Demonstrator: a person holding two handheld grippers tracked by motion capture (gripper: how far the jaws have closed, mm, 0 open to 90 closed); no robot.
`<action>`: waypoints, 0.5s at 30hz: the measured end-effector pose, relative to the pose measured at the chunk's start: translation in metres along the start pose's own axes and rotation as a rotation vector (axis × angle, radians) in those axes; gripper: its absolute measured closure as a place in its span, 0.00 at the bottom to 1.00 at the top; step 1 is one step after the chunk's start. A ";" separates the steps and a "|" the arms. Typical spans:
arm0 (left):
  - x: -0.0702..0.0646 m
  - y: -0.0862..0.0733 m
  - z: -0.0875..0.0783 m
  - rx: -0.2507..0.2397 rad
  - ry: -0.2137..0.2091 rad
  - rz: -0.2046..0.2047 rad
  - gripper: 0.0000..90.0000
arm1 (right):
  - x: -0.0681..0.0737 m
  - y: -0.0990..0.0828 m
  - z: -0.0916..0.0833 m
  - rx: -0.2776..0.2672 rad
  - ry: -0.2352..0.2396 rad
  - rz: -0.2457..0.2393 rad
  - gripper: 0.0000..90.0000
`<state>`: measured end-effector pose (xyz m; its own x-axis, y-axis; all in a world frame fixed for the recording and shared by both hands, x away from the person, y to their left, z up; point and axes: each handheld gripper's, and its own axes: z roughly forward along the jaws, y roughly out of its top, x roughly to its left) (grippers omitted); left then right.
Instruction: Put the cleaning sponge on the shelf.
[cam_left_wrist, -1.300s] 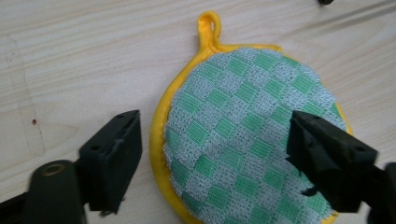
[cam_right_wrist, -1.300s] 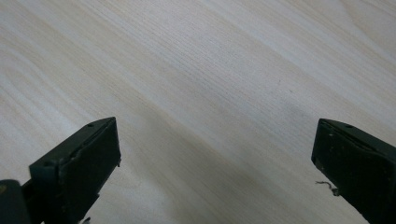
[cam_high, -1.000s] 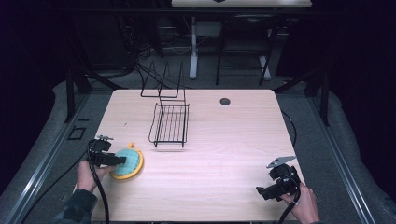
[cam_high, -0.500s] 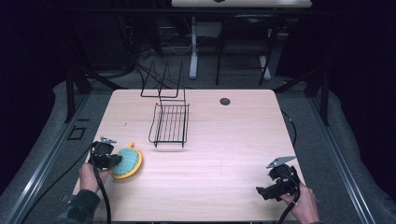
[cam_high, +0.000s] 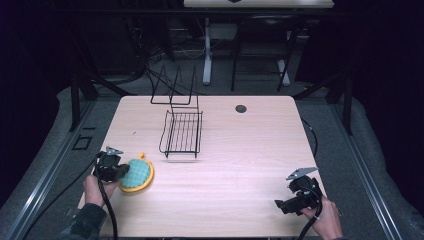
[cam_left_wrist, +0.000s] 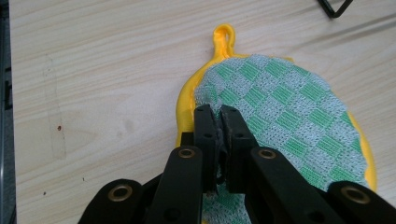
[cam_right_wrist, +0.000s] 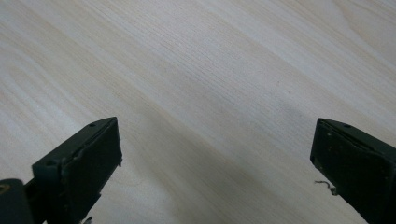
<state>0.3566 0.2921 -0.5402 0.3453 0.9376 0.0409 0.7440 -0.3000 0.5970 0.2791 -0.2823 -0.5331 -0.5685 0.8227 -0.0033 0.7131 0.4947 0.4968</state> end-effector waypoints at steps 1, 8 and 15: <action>0.001 0.001 -0.002 -0.007 -0.001 0.003 0.97 | 0.000 0.000 0.000 0.000 0.000 0.000 0.02; 0.002 0.002 -0.018 -0.052 -0.007 0.002 0.97 | 0.001 0.000 -0.002 -0.007 0.002 0.000 0.02; 0.004 0.005 -0.027 -0.086 -0.016 0.004 0.97 | -0.001 0.000 -0.002 0.000 0.001 0.000 0.02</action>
<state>0.3464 0.2986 -0.5155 0.3578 0.9333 0.0306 0.6911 -0.2867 0.6634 0.2789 -0.2837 -0.5316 -0.5690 0.8223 -0.0023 0.7129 0.4947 0.4970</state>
